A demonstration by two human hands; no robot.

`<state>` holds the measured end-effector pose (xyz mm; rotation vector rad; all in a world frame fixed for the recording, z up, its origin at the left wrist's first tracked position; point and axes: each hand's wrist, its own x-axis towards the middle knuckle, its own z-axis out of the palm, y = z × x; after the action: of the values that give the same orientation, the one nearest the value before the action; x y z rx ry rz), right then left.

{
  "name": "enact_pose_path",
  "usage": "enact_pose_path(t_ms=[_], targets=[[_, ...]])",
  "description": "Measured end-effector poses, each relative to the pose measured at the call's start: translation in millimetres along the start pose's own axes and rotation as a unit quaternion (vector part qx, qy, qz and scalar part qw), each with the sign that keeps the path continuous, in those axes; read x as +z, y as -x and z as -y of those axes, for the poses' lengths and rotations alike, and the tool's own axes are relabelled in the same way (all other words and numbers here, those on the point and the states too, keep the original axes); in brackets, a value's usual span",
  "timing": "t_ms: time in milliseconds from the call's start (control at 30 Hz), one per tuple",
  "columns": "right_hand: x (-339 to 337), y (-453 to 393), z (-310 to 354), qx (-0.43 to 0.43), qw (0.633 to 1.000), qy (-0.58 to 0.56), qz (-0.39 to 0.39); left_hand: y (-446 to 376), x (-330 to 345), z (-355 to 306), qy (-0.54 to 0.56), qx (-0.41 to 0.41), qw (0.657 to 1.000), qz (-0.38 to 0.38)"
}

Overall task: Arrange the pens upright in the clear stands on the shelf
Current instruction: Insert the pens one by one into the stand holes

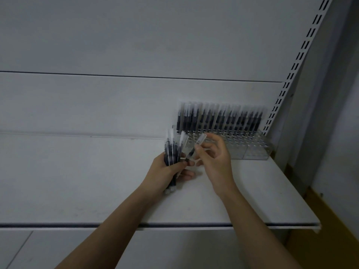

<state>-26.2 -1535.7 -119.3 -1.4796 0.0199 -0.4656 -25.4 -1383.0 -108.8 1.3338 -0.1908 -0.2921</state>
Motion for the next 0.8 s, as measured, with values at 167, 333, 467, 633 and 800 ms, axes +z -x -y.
enact_pose_path(t_ms=[167, 333, 467, 633, 800], targets=[[3, -1, 4, 0.001, 1.0, -0.011, 0.021, 2, 1, -2, 0.007, 0.002, 1.0, 0.005], [-3, -27, 34, -0.045, 0.999, -0.002, -0.03, 1, 2, -4, 0.032, -0.007, 0.999, -0.017], [-5, -59, 62, -0.124, 0.988, 0.076, -0.058, 2, 4, -6, 0.047, -0.01, 0.999, -0.017], [-5, -87, 66, -0.178, 0.957, 0.225, -0.045, 1, 4, -7, 0.045, -0.012, 0.999, -0.015], [0, -97, 57, -0.193, 0.946, 0.255, -0.049, 1, 3, -7, 0.053, -0.015, 0.998, -0.012]])
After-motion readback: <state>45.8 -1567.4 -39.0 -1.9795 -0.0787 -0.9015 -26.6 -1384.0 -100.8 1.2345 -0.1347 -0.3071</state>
